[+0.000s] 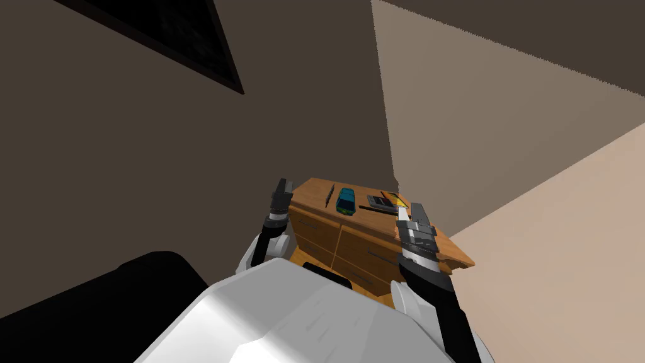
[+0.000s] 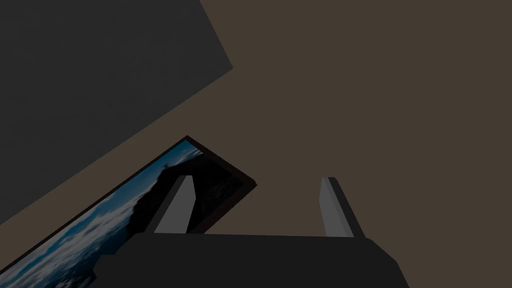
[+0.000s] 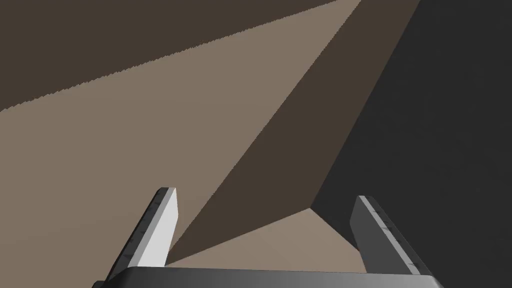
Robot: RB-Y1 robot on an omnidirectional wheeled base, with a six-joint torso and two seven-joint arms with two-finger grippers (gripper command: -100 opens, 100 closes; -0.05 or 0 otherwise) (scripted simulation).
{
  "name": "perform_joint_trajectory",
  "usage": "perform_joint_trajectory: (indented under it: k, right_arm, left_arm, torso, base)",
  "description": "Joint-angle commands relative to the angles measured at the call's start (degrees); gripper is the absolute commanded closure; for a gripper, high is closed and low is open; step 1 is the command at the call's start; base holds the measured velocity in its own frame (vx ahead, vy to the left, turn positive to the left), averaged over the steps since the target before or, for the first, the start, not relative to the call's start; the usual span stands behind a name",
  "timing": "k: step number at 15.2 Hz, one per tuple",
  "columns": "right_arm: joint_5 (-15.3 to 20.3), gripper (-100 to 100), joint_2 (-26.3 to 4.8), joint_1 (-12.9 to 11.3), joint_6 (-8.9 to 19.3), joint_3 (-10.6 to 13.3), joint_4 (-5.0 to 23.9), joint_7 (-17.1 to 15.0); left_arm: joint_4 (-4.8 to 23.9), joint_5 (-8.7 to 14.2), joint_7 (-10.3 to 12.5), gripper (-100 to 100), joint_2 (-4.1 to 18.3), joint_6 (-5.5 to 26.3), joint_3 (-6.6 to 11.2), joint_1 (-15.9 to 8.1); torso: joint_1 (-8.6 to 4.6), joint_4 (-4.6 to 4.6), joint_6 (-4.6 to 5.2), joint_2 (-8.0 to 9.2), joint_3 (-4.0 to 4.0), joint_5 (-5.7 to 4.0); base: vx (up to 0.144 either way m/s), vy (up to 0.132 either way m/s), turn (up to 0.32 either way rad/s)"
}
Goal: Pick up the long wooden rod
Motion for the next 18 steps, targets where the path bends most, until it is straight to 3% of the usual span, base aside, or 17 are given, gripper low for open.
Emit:
perform_joint_trajectory:
  k: [1, 18]
  right_arm:
    - [0.1, -100, -1.9, -0.1, -0.3, 0.0, 0.5, 0.0]
    - [1.6, -100, -22.5, -0.8, -4.6, -0.4, 8.9, -0.9]
  left_arm:
    - [0.0, 0.0, 0.0, 0, 0.0, 0.0, 0.00, 0.0]
    - [0.0, 0.0, 0.0, 0, 0.0, 0.0, 0.00, 0.0]
  torso:
    - [0.00, 0.00, 0.00, 0.00, 0.00, 0.00]
    - [0.00, 0.03, -0.02, 0.15, 0.08, 0.00]
  base:
    - [-0.018, 0.003, 0.035]
    - [-0.042, 0.010, 0.093]
